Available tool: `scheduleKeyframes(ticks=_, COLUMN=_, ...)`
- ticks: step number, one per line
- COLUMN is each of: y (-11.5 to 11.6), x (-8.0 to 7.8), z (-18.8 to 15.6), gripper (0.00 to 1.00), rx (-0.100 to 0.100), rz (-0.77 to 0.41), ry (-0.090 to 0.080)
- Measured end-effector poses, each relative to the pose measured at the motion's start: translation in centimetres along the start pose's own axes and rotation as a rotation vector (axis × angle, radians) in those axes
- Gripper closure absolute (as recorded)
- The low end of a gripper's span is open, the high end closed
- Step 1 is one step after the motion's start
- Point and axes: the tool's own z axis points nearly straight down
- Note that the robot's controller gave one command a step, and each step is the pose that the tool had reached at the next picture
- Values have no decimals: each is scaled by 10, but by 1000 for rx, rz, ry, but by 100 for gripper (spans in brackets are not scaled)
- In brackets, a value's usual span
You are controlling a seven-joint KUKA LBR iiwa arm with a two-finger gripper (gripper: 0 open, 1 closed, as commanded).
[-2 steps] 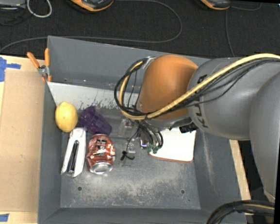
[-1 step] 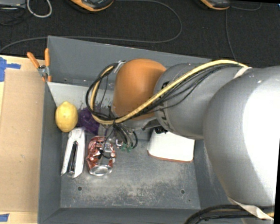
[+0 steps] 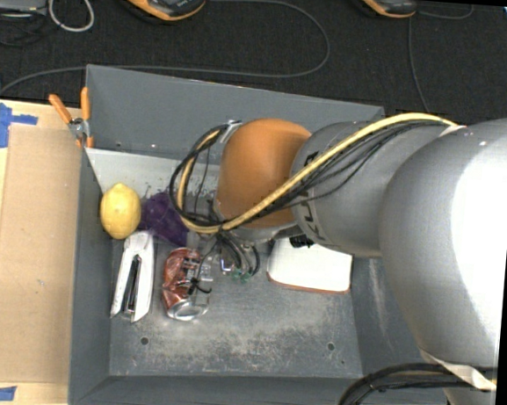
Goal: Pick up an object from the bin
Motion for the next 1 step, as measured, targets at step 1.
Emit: scheduleKeyframes(ticks=1, y=48, x=-14, z=25, gripper=0, rx=10, rz=-91, ry=-6)
